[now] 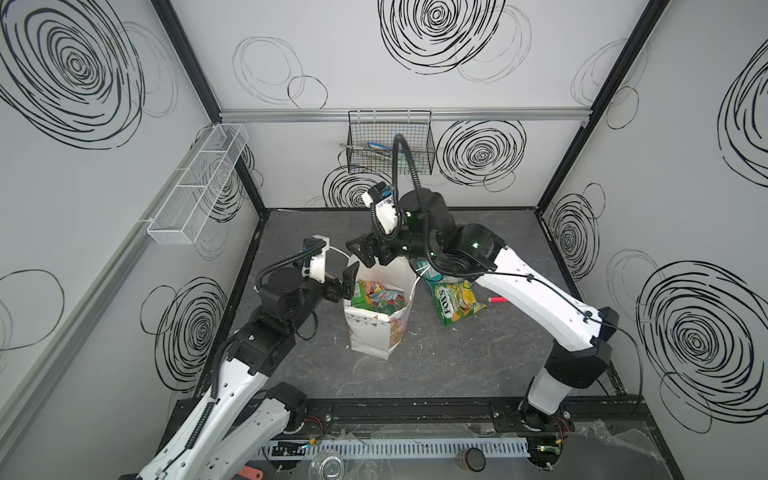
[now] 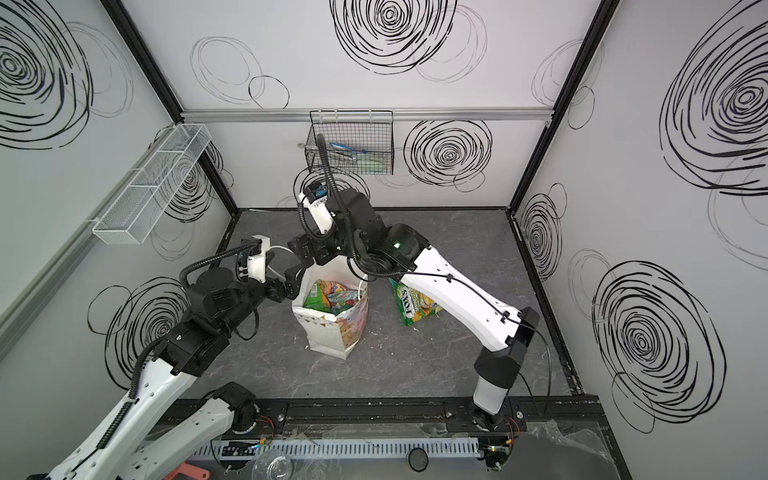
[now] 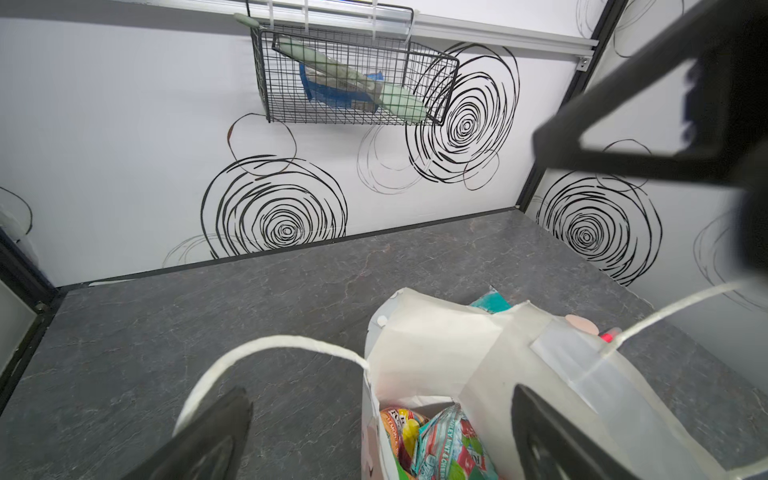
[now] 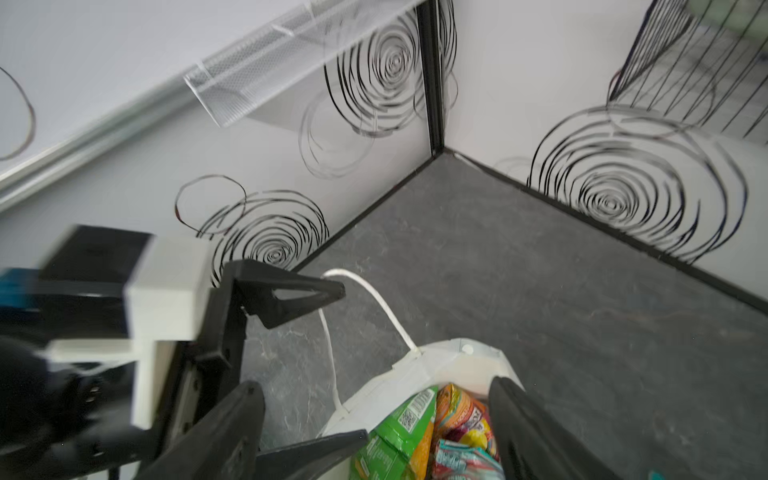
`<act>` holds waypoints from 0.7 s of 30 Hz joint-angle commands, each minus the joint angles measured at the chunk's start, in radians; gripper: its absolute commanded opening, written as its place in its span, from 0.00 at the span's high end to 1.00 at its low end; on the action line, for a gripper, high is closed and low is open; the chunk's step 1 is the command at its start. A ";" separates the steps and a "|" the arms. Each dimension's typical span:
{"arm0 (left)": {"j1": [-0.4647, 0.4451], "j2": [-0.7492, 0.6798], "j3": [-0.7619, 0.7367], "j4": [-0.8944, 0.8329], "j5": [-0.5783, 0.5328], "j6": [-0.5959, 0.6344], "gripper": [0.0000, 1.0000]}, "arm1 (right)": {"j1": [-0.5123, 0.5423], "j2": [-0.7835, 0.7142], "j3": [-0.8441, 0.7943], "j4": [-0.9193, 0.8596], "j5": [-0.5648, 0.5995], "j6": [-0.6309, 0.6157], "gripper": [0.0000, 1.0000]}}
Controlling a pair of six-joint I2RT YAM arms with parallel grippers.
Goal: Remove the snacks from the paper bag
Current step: 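Hold the bag rim with the left gripper while the right gripper reaches into the bag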
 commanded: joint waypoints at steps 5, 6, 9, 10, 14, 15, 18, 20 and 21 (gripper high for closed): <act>0.008 -0.024 -0.022 0.008 -0.156 -0.004 0.00 | -0.003 0.035 -0.107 -0.033 -0.004 0.018 0.27; 0.008 -0.025 -0.021 0.005 -0.171 -0.008 0.00 | -0.005 0.039 -0.132 -0.016 -0.011 0.024 0.28; 0.008 -0.030 -0.022 0.001 -0.194 -0.021 0.02 | -0.004 0.048 -0.187 0.022 -0.005 0.040 0.34; 0.009 -0.029 -0.023 -0.001 -0.199 -0.021 0.04 | -0.004 0.052 -0.198 0.028 -0.004 0.041 0.35; 0.007 -0.027 -0.025 0.000 -0.212 -0.022 0.15 | -0.004 0.078 -0.241 0.040 0.007 0.049 0.36; 0.007 -0.027 -0.025 0.001 -0.208 -0.022 0.17 | -0.003 0.083 -0.252 0.045 0.007 0.051 0.36; 0.005 -0.026 -0.027 0.004 -0.198 -0.019 0.19 | -0.004 0.099 -0.286 0.073 -0.009 0.064 0.36; 0.005 -0.023 -0.028 0.004 -0.195 -0.019 0.20 | 0.000 0.112 -0.310 0.092 -0.019 0.075 0.37; 0.005 -0.021 -0.028 0.005 -0.194 -0.017 0.19 | 0.000 0.118 -0.318 0.100 -0.022 0.076 0.37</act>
